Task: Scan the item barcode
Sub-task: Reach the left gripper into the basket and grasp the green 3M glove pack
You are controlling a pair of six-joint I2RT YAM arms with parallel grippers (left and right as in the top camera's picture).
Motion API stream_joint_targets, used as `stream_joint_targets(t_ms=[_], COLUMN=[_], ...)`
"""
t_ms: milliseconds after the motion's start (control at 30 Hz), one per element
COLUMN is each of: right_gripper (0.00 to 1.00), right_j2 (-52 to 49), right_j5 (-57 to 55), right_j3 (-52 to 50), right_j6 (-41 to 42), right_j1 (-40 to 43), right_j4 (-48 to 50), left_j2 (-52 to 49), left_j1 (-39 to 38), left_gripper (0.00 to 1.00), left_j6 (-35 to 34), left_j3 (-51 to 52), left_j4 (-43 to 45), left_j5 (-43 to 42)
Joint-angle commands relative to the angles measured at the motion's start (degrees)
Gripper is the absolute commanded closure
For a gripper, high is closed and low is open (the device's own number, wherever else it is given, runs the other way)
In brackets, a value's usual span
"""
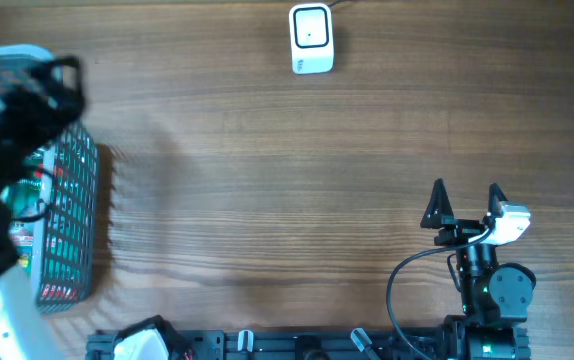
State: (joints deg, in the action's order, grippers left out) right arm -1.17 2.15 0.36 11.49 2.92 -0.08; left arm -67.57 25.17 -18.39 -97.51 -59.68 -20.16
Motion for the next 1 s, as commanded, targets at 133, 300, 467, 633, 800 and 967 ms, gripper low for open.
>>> stream_joint_targets(t_ms=[133, 300, 467, 633, 800, 967], right_gripper=[0.0, 0.01, 0.0, 0.0, 0.0, 0.0], right_j2=[0.35, 0.37, 0.37, 0.37, 0.37, 0.37], right_j5=[0.46, 0.46, 0.46, 0.46, 0.46, 0.46], right_j3=[-0.07, -0.07, -0.07, -0.07, -0.07, -0.07], right_j6=[0.52, 0.55, 0.52, 0.52, 0.52, 0.52], right_j1=[-0.22, -0.22, -0.22, -0.22, -0.22, -0.22], right_j4=[0.13, 0.13, 0.11, 0.11, 0.11, 0.13], left_j2=[-6.29, -9.62, -10.6, -10.56, -9.99, -8.15], left_j1=[21.62, 26.86, 28.83, 31.91, 38.21, 39.67], left_gripper=[0.0, 0.0, 0.0, 0.0, 0.0, 0.0], left_j6=[-10.93, -12.11, -11.5, -8.87, -8.85, -9.51], left_j3=[-3.65, -3.28, 4.04, 14.23, 16.37, 18.58], left_j4=[-13.53, -17.9, -15.72, -11.61, -13.77, -13.46], left_j5=[-0.39, -1.22, 0.42, 0.31, 0.72, 3.21])
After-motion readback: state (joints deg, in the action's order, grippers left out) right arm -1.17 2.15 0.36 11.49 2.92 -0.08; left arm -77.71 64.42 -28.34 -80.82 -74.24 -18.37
